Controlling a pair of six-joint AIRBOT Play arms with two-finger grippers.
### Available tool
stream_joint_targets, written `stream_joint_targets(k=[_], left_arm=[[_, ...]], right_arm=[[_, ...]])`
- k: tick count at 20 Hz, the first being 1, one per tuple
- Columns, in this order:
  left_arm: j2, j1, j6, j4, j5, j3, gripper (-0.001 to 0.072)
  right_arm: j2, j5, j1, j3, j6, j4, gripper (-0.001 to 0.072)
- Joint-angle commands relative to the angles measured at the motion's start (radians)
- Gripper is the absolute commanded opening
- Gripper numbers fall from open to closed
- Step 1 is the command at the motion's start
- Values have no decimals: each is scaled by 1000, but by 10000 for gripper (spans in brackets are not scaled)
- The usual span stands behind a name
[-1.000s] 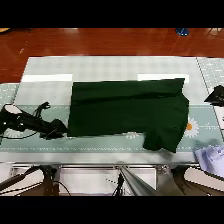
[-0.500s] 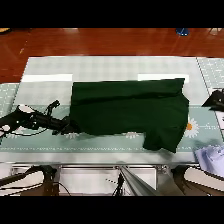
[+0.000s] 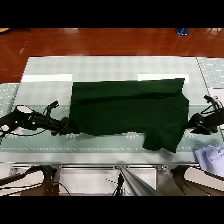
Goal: Fold the shirts.
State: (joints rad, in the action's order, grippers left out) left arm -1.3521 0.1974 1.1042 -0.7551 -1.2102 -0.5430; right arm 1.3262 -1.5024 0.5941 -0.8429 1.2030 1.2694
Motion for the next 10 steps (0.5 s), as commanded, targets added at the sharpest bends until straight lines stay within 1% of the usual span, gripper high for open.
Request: stream_joint_targets(k=[1,4,5,6,8,9,10], left_arm=[[0,2,-4,4,-10,-1,19],[0,2,-4,4,-10,-1,19],[0,2,-4,4,-10,-1,19],[0,2,-4,4,-9,-1,19],[0,2,-5,4,-2,-2,19],[0,2,-18,5,-2,-3,19],[0,2,-19,5,-3,-7,19]], right_arm=[[-1,62,0,79,-10,-5,474],[-12,127,0,123,-8,-19,466],[-15,151,0,135,-7,-41,389],[-15,172,0,144,-7,-66,340],[-15,237,-14,153,5,-90,335],[-15,265,-27,153,22,-87,309],[-15,278,-45,153,29,-88,218]])
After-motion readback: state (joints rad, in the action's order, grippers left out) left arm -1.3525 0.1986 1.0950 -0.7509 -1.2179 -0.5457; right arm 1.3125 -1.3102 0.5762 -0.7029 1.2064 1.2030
